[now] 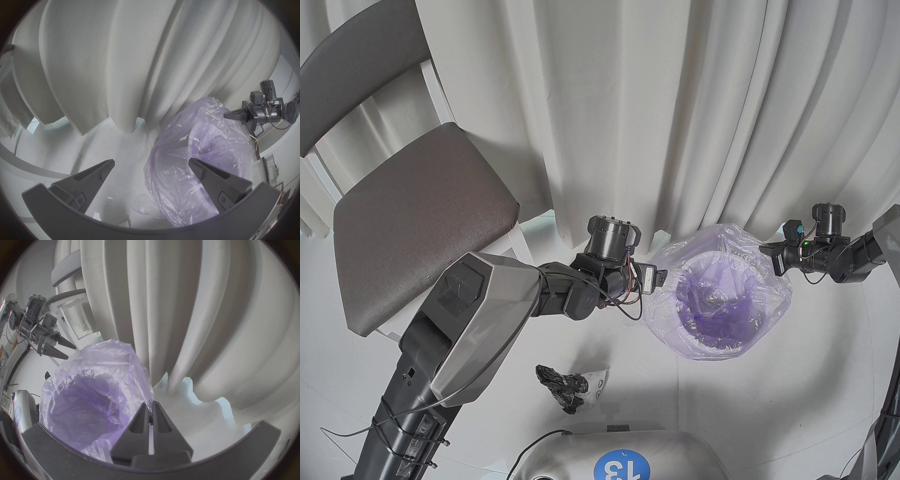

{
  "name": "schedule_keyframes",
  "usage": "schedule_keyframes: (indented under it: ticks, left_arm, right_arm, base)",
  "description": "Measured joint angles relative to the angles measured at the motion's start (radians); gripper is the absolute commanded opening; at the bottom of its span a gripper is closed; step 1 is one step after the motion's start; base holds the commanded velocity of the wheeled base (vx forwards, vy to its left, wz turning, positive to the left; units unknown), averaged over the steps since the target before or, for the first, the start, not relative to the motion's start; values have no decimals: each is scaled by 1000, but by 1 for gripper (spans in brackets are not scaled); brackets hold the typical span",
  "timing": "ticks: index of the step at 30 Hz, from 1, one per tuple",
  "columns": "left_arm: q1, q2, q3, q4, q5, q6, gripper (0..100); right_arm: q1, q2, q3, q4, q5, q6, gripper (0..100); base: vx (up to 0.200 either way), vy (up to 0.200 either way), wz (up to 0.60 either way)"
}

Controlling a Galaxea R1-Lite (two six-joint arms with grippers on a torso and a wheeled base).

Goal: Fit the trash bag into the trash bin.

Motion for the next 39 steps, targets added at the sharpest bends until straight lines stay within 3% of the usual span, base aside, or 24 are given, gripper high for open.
schedule_keyframes:
  ticks: [3,4,22,39]
  left_arm:
    - [5,3,0,-11,-1,1,100]
    - [6,4,0,-13,-1,1,100]
    - [33,40,0,-79,-37,1,100]
    - [50,56,0,-107,-37,1,100]
  right_arm:
    - [-8,13,-17,14,0,-26,0]
    - [-9,17,-20,14,0,-41,100]
    - [-32,23,71,-39,-1,-74,100]
    - [-75,66,-27,-21,-2,-75,100]
  base:
    - [0,0,0]
    - [0,0,0]
    - [0,0,0]
    - [0,0,0]
